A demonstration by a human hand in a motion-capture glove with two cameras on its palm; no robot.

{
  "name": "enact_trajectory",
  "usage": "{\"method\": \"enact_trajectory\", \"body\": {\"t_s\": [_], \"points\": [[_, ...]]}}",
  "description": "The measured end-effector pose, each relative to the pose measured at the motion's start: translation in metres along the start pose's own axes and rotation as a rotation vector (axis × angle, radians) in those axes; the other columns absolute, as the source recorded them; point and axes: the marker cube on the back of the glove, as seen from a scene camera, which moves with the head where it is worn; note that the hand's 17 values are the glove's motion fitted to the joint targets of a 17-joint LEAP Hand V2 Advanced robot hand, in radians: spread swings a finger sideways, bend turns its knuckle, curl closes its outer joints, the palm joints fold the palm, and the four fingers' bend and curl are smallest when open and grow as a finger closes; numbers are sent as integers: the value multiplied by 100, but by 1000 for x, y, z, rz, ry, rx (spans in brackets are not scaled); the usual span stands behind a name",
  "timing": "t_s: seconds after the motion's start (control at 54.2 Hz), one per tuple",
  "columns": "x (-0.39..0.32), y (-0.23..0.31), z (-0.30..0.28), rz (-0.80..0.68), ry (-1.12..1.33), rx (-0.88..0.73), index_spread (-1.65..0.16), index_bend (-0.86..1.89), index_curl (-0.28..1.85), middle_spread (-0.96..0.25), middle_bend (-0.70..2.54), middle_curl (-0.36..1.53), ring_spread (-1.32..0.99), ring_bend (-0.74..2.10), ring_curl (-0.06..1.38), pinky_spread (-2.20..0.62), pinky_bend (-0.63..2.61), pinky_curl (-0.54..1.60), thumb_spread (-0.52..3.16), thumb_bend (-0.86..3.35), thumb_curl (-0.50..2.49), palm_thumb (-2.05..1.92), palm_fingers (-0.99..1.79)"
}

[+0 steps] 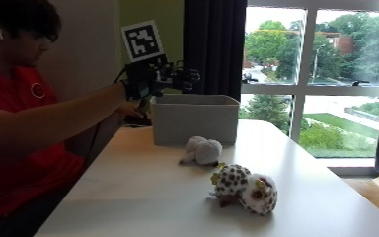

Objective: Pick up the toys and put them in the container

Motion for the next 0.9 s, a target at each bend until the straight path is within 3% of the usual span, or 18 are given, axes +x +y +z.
{"method": "enact_trajectory", "body": {"t_s": [0.665, 0.812, 0.905], "points": [[-12, 0, 6, 6, -37, 31, -43, 35, 48, -14, 17, 27, -12, 27, 31, 1, 98, 33, 125, -1, 33, 0, 7], [-8, 2, 13, 102, 1, 34, -43, 35, 48, -15, 16, 27, -12, 27, 31, 1, 98, 33, 126, -2, 33, 0, 7], [-13, 9, 16, 12, -30, 31, -43, 35, 48, -14, 17, 27, -12, 27, 31, 1, 97, 33, 126, -2, 33, 0, 8]]}}
